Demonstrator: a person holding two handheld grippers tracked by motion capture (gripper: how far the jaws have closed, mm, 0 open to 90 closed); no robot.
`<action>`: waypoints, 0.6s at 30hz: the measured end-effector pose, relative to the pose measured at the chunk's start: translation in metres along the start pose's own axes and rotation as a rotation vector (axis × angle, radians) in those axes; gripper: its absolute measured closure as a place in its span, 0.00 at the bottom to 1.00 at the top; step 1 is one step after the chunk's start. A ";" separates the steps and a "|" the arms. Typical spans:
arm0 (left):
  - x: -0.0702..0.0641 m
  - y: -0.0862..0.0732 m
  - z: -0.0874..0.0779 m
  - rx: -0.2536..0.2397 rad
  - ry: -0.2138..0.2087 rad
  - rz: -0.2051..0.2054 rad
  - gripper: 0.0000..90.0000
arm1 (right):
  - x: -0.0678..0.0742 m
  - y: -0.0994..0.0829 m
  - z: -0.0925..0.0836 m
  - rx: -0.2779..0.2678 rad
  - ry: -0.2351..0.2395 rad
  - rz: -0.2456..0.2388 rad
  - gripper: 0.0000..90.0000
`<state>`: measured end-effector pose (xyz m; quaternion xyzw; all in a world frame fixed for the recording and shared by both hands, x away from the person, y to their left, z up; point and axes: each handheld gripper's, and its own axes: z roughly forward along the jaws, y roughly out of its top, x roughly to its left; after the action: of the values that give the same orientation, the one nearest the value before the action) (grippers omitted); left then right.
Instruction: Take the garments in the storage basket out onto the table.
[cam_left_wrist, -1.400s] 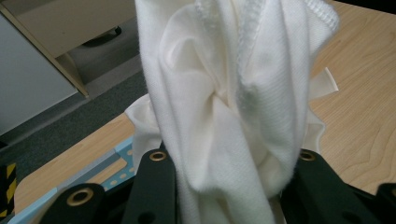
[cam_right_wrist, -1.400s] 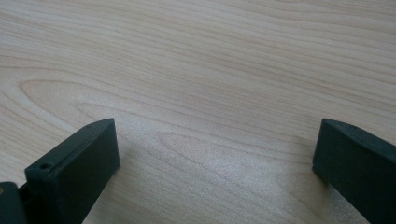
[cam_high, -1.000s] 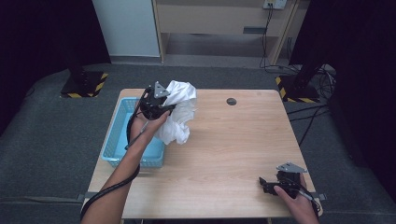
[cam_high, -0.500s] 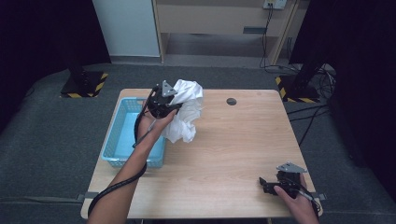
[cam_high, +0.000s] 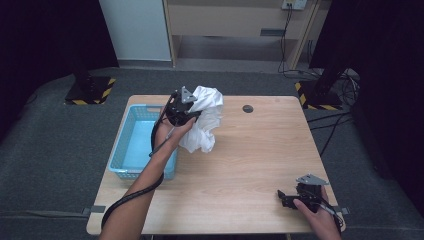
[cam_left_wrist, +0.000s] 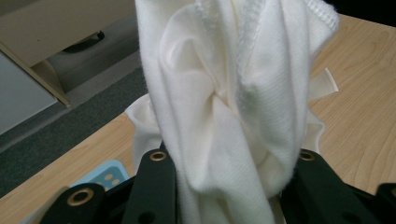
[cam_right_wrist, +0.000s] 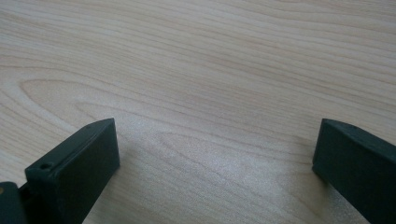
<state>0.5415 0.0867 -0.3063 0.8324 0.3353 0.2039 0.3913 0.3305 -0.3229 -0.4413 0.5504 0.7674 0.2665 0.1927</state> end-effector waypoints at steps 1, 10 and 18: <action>0.000 0.001 0.001 0.000 -0.001 0.001 0.73 | 0.000 0.000 0.000 0.000 0.000 0.000 0.00; -0.007 0.004 0.007 -0.006 -0.009 0.004 0.73 | 0.000 0.000 0.000 0.000 0.001 -0.001 0.00; -0.011 0.005 0.015 0.002 -0.012 0.003 0.73 | 0.000 0.000 0.000 -0.001 0.001 -0.001 0.00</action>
<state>0.5451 0.0690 -0.3123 0.8346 0.3318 0.1991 0.3921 0.3304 -0.3231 -0.4413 0.5497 0.7677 0.2672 0.1926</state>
